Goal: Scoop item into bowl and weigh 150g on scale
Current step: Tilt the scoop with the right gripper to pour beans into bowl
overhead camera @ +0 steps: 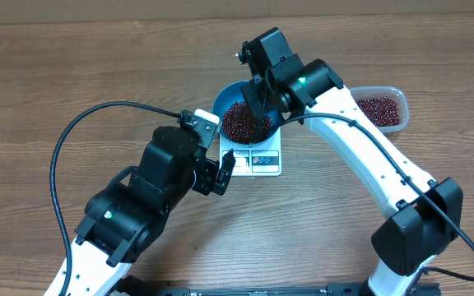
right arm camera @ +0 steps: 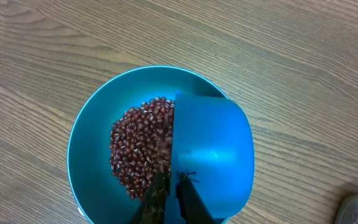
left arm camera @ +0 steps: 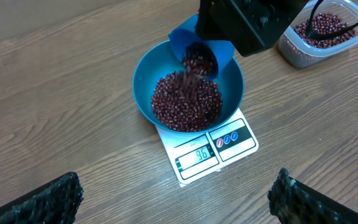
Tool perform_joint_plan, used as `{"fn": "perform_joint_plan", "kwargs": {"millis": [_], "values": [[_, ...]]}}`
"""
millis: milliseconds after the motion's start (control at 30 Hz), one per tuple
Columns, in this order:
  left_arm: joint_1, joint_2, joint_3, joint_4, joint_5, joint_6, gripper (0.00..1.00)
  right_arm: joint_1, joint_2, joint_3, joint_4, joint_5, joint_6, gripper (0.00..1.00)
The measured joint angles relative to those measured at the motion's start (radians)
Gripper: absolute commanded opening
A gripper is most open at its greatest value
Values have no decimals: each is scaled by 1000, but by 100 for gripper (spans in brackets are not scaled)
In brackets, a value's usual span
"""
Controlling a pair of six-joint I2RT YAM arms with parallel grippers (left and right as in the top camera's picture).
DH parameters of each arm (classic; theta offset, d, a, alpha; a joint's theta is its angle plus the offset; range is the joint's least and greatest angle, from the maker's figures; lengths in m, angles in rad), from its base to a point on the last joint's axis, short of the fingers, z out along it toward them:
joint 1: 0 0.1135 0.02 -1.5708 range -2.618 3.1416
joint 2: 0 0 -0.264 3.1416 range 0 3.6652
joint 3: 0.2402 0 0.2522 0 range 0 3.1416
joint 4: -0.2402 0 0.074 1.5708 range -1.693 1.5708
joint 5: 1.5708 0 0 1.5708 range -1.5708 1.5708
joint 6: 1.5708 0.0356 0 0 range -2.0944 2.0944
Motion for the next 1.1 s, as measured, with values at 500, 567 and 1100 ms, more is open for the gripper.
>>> {"fn": "perform_joint_plan", "kwargs": {"millis": [500, 567, 1100], "values": [[0, 0, 0, 0, 0, 0, 100, 0, 0, 0, 0, 6, -19, 4], [0, 0, 0, 0, 0, 0, 99, 0, 0, 0, 0, 6, -21, 4], [0, 0, 0, 0, 0, 0, 100, 0, 0, 0, 0, 6, -27, 4]]}}
